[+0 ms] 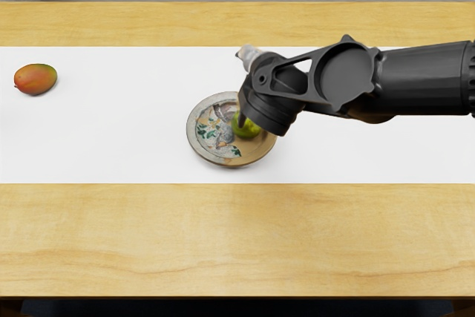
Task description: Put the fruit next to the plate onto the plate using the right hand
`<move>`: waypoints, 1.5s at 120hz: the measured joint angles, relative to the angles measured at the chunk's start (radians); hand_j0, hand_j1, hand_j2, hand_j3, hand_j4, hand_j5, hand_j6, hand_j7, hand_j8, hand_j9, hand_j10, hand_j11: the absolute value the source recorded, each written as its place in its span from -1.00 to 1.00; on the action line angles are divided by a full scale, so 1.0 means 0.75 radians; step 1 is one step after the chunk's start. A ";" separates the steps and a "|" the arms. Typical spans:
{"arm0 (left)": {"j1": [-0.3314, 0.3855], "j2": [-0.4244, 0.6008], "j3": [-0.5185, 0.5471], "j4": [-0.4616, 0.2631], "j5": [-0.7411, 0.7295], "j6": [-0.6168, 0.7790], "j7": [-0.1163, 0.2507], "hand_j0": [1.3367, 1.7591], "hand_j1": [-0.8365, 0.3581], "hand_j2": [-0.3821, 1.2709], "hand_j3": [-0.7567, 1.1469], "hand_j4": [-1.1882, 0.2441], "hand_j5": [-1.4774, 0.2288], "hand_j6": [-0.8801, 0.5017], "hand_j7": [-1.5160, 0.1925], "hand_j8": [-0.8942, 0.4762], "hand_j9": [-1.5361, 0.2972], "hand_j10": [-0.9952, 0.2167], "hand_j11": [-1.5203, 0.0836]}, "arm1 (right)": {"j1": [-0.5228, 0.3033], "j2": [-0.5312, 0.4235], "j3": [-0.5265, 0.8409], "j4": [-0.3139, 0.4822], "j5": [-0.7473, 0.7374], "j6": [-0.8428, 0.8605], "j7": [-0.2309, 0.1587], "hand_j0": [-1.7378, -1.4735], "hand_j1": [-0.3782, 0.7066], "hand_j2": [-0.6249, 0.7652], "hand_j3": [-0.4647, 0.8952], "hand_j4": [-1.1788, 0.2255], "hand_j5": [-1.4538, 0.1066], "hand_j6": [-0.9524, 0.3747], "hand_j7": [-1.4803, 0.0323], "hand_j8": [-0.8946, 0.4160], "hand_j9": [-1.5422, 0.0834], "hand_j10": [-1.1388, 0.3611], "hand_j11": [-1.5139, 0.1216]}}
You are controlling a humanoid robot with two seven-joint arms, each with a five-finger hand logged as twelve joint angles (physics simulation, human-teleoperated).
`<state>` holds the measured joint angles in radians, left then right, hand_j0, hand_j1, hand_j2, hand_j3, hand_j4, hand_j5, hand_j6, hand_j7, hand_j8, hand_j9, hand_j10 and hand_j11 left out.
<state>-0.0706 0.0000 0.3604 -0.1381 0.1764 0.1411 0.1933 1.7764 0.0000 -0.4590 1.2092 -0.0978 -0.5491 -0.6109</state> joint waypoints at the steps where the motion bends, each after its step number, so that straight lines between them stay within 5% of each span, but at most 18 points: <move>1: 0.000 0.000 0.000 0.000 0.000 0.000 0.000 0.52 0.98 -0.54 -0.20 0.66 0.73 0.27 0.77 0.30 0.68 0.64 0.90 | 0.000 0.000 0.000 0.003 0.000 -0.003 0.000 -0.40 -0.76 -0.05 -0.32 0.54 0.69 0.31 0.79 0.26 0.73 0.41 0.69; 18: 0.000 0.000 0.000 0.000 0.000 0.000 0.000 0.52 0.98 -0.54 -0.20 0.66 0.73 0.27 0.77 0.30 0.68 0.64 0.90 | -0.005 -0.035 0.070 0.124 0.010 -0.060 0.000 -0.40 -0.82 -0.08 -0.32 0.59 0.75 0.35 0.85 0.29 0.79 0.44 0.75; 50: 0.000 0.000 0.000 0.000 0.000 0.000 0.000 0.52 0.98 -0.54 -0.20 0.66 0.73 0.27 0.77 0.30 0.68 0.64 0.90 | -0.117 -0.466 0.403 0.453 0.007 -0.081 0.000 -0.40 -0.86 -0.10 -0.32 0.62 0.79 0.37 0.89 0.31 0.83 0.47 0.78; 71: 0.000 0.000 0.000 0.000 0.000 0.000 0.000 0.52 0.98 -0.54 -0.20 0.66 0.73 0.27 0.77 0.30 0.68 0.64 0.90 | -0.417 -0.717 0.789 0.554 0.011 0.241 0.000 -0.40 -0.87 -0.11 -0.32 0.63 0.80 0.38 0.89 0.31 0.84 0.47 0.79; 91: 0.007 0.000 -0.001 -0.003 0.000 -0.001 0.000 0.52 0.98 -0.54 -0.20 0.66 0.73 0.27 0.77 0.30 0.68 0.64 0.90 | -0.856 -0.942 1.216 0.562 0.119 0.842 0.000 -0.40 -0.87 -0.11 -0.32 0.63 0.81 0.38 0.90 0.31 0.84 0.47 0.80; 107: 0.012 0.000 -0.003 -0.092 0.000 -0.002 0.000 0.52 0.98 -0.54 -0.21 0.66 0.73 0.27 0.77 0.30 0.68 0.64 0.90 | -1.041 -1.070 1.347 0.539 0.254 1.210 0.000 -0.40 -0.87 -0.11 -0.32 0.63 0.81 0.38 0.90 0.31 0.84 0.47 0.80; 131: 0.014 0.000 0.000 -0.128 0.000 -0.002 0.000 0.52 0.98 -0.54 -0.21 0.66 0.73 0.27 0.77 0.30 0.68 0.64 0.90 | -1.150 -1.205 1.390 0.483 0.422 1.491 0.000 -0.40 -0.87 -0.11 -0.32 0.63 0.81 0.39 0.90 0.32 0.85 0.48 0.80; 180: 0.016 0.000 0.000 -0.146 0.000 -0.003 0.000 0.52 0.98 -0.54 -0.21 0.66 0.73 0.27 0.77 0.30 0.68 0.64 0.90 | -1.227 -1.340 1.394 0.331 0.637 1.546 0.000 -0.40 -0.88 -0.11 -0.32 0.64 0.81 0.39 0.90 0.32 0.85 0.48 0.80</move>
<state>-0.0583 0.0000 0.3604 -0.2472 0.1766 0.1392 0.1932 0.8564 -1.0049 0.5862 1.4577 0.3797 0.6107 -0.6109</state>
